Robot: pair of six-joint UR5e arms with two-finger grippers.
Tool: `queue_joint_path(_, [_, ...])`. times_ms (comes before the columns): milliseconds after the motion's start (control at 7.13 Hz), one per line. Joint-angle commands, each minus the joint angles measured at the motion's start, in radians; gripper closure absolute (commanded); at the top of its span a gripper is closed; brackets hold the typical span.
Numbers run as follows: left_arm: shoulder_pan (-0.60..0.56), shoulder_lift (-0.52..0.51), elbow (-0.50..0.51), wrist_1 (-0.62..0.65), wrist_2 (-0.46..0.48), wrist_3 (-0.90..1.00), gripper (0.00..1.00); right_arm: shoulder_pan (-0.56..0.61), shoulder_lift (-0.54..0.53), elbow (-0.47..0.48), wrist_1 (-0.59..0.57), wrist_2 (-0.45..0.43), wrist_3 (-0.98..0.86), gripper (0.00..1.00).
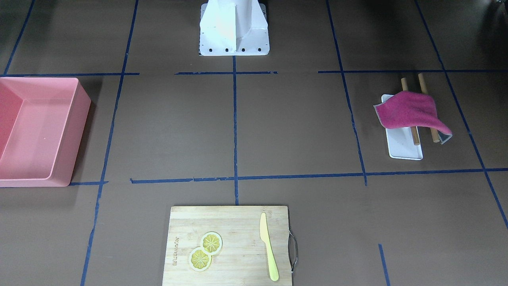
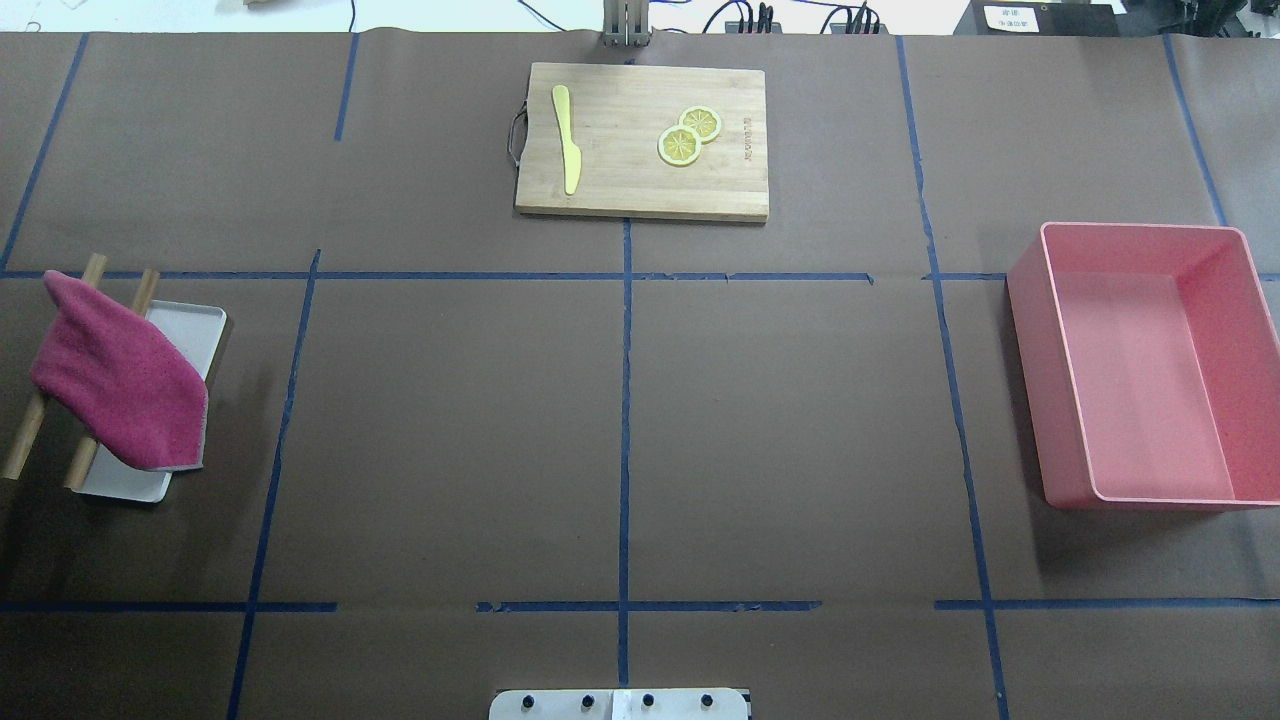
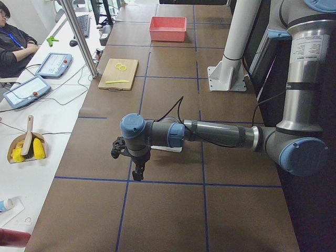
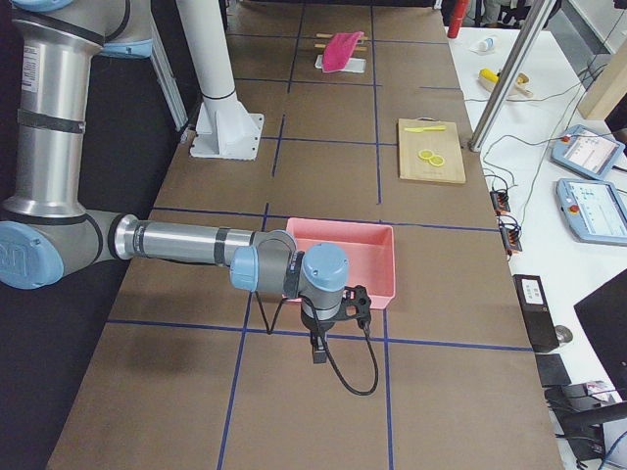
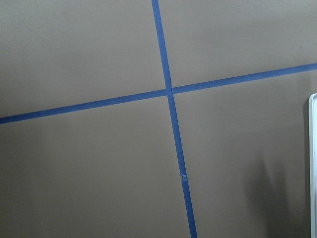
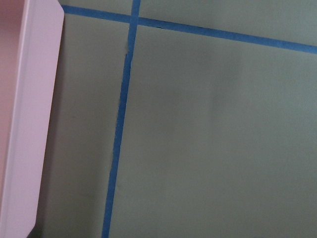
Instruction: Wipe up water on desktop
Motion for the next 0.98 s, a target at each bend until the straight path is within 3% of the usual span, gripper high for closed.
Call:
queue_joint_path(0, [0.003, 0.001, 0.0, -0.116, 0.002, -0.002, 0.0, -0.011, 0.007, 0.005, 0.134, 0.012, 0.002, 0.0])
queue_joint_path(280, [0.053, -0.001, 0.007, -0.184, -0.003, -0.014, 0.0, -0.025, 0.006, -0.02, 0.181, 0.085, 0.028, 0.0])
queue_joint_path(561, [0.058, -0.001, -0.003, -0.192, -0.015, -0.015, 0.0, -0.032, 0.004, -0.021, 0.189, 0.106, 0.102, 0.0])
queue_joint_path(841, [0.134, -0.002, -0.015, -0.239, -0.081, -0.111, 0.0, -0.06, 0.006, 0.005, 0.189, 0.11, 0.155, 0.0])
